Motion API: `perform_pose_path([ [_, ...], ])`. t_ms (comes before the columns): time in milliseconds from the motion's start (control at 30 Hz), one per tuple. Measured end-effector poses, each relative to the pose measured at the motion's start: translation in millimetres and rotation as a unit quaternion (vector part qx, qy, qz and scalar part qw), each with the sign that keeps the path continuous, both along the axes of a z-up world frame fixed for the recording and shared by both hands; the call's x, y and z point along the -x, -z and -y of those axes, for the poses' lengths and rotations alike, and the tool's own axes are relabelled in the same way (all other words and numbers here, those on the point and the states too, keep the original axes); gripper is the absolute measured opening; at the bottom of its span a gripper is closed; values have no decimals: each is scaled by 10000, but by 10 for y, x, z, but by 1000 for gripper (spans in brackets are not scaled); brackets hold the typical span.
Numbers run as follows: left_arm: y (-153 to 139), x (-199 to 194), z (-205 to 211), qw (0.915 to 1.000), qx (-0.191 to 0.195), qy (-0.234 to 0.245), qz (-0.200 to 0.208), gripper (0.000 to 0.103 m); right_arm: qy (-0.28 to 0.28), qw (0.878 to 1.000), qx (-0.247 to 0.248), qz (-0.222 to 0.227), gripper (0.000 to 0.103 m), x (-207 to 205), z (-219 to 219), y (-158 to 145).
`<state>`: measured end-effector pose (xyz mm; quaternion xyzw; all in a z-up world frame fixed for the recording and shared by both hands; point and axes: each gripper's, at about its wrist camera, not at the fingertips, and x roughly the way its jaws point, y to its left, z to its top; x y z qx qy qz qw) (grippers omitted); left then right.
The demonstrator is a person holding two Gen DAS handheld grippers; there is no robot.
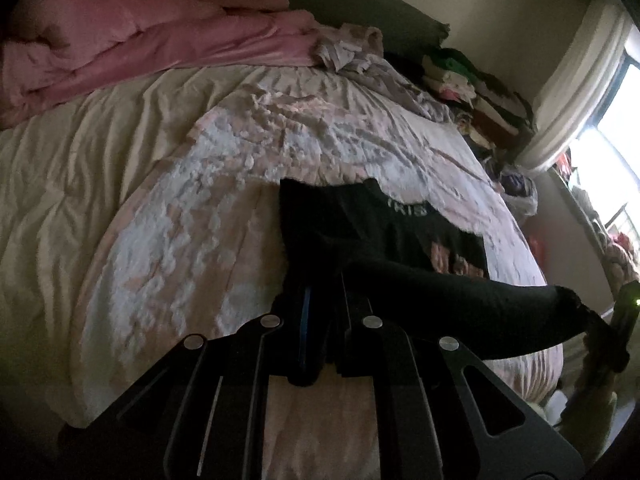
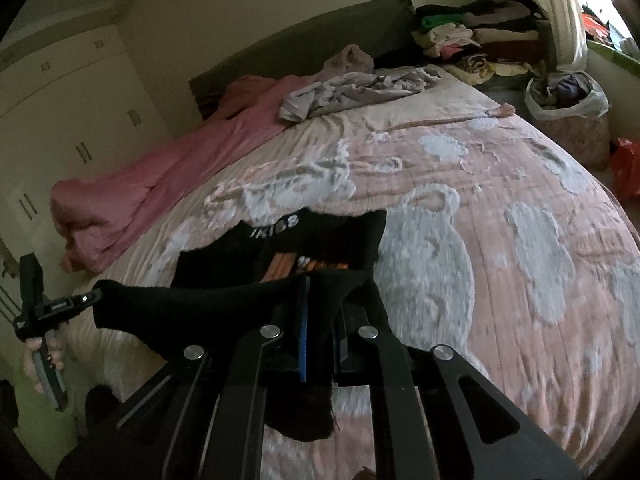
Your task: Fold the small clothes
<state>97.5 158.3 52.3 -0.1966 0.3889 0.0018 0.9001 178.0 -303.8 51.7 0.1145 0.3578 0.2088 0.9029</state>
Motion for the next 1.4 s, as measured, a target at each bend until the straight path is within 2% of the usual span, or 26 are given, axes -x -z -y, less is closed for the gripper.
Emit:
perform_pose_path([
  [233, 131, -402, -27, 9998, -26, -173, -132, 3, 151, 9995, 114, -261, 7, -486, -88, 221],
  [467, 468, -712, -103, 9981, 82, -407, -451, 4, 252, 9977, 186, -598, 8, -835, -170, 495],
  [533, 542, -755, -113, 9977, 45, -454, -498, 4, 325, 9969, 235, -683, 11, -914, -180, 576],
  [667, 575, -738, -174, 9972, 98, -583, -447, 14, 347, 9965, 158, -744, 40, -944, -190, 649],
  [767, 537, -695, -194, 9973, -55, -633, -360, 14, 359, 9966, 241, -704, 47, -928, -220, 663],
  [800, 522, -676, -198, 9973, -98, -650, -331, 16, 394, 9965, 299, -677, 58, -916, -226, 662],
  [867, 465, -613, -197, 9968, -248, -727, -219, 17, 560, 9959, 494, -503, 74, -879, -214, 624],
  [1033, 282, -441, -157, 9949, -591, -806, 96, 18, 582, 9964, 586, -190, 74, -719, -143, 484],
  [1100, 233, -361, -76, 9944, -769, -704, 180, 25, 517, 9964, 671, 14, 74, -577, -149, 414],
  [1267, 251, -198, 212, 9938, -1041, -335, 221, 25, 285, 9955, 866, 241, 72, -276, -240, 360],
  [1333, 286, -149, 326, 9936, -1092, -195, 211, 29, 134, 9947, 976, 287, 72, -166, -322, 364],
  [1400, 336, -112, 479, 9930, -1172, 7, 172, 34, -42, 9943, 1024, 309, 66, -63, -398, 373],
])
